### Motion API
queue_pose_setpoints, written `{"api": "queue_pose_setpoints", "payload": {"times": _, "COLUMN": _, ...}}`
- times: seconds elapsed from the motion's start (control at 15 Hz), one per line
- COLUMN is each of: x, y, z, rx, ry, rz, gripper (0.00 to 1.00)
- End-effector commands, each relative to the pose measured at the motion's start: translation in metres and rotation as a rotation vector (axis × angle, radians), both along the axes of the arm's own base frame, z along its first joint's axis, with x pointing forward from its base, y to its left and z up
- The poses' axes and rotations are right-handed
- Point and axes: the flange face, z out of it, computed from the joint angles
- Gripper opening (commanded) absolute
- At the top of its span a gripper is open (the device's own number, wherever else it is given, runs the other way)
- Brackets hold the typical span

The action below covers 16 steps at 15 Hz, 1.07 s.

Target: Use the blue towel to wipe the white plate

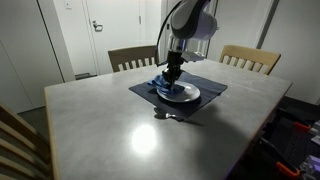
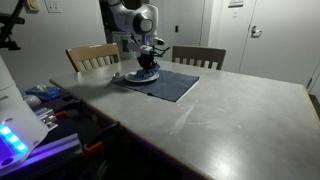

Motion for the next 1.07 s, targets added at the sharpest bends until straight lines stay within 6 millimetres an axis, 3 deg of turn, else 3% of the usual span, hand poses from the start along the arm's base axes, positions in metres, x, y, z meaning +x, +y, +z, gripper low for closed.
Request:
{"api": "queue_pose_setpoints", "payload": {"times": 0.0, "x": -0.018, "y": 0.005, "z": -0.032, "rx": -0.001, "ry": 0.139, "rz": 0.113, "gripper": 0.02}}
{"api": "queue_pose_setpoints", "payload": {"times": 0.27, "x": -0.031, "y": 0.002, "z": -0.034, "rx": -0.112, "ry": 0.231, "rz": 0.121, "gripper": 0.02}}
{"api": "queue_pose_setpoints", "payload": {"times": 0.6, "x": -0.04, "y": -0.012, "z": -0.033, "rx": -0.234, "ry": 0.285, "rz": -0.059, "gripper": 0.02}}
{"api": "queue_pose_setpoints", "payload": {"times": 1.0, "x": -0.044, "y": -0.016, "z": -0.005, "rx": -0.233, "ry": 0.174, "rz": -0.166, "gripper": 0.02}}
